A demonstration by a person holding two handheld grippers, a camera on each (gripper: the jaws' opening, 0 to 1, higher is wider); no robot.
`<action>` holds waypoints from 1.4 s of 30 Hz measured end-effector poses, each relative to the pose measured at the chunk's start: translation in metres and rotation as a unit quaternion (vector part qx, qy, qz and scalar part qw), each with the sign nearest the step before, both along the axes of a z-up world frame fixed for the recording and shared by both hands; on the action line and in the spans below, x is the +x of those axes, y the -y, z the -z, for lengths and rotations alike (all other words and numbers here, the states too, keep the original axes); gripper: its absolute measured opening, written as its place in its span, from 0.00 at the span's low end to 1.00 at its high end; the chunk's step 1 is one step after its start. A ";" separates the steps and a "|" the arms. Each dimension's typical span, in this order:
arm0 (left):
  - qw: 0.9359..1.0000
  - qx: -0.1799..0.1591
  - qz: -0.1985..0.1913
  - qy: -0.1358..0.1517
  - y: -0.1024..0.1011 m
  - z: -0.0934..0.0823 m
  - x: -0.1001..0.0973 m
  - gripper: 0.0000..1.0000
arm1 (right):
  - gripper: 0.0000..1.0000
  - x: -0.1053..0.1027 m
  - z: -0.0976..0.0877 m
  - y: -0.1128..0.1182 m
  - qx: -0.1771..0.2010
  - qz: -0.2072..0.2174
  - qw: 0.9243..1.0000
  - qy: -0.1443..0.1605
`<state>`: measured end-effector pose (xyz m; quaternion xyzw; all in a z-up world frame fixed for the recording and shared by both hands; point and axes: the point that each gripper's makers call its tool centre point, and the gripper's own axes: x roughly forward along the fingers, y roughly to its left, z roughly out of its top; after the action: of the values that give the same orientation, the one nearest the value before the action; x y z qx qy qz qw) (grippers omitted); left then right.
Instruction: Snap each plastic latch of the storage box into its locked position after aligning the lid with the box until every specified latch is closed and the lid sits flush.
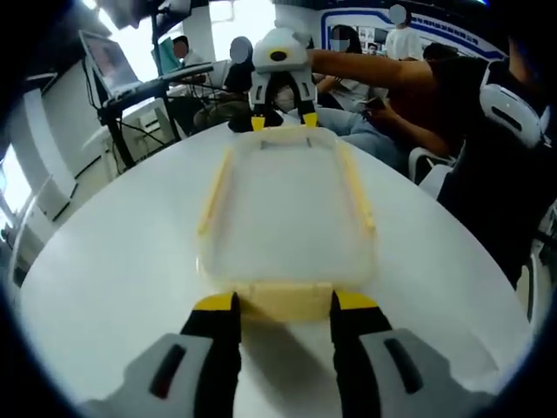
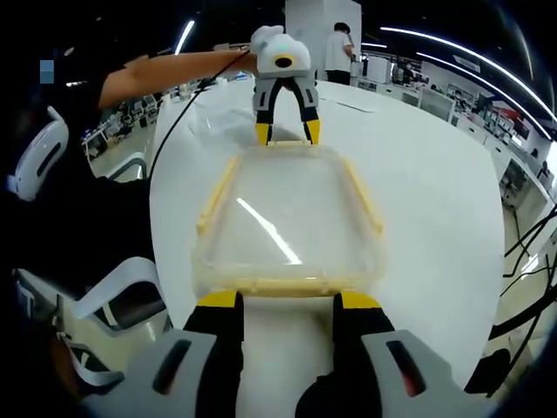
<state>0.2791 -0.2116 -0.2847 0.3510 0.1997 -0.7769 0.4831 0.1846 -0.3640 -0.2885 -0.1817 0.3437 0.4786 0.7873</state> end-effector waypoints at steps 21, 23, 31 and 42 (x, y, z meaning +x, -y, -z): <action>1.000 -0.006 -0.014 0.002 -0.006 -0.009 0.003 0.39 | 0.38 0.006 -0.014 0.005 -0.011 -0.013 1.000 0.009; 1.000 -0.009 -0.016 0.003 -0.008 -0.012 0.003 0.39 | 0.38 0.007 -0.017 0.004 -0.010 -0.015 1.000 0.010; 0.999 -0.021 -0.032 -0.006 -0.022 -0.022 -0.002 0.39 | 0.38 0.007 -0.032 -0.009 0.006 -0.022 1.000 0.020; 0.998 -0.034 -0.046 -0.005 -0.034 -0.038 -0.007 0.39 | 0.38 0.007 -0.051 -0.020 -0.004 -0.041 0.999 0.034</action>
<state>0.2721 -0.1773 -0.2470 0.3211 0.1916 -0.7617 0.5292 0.1915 -0.3444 -0.2380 -0.2152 0.3111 0.5022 0.7777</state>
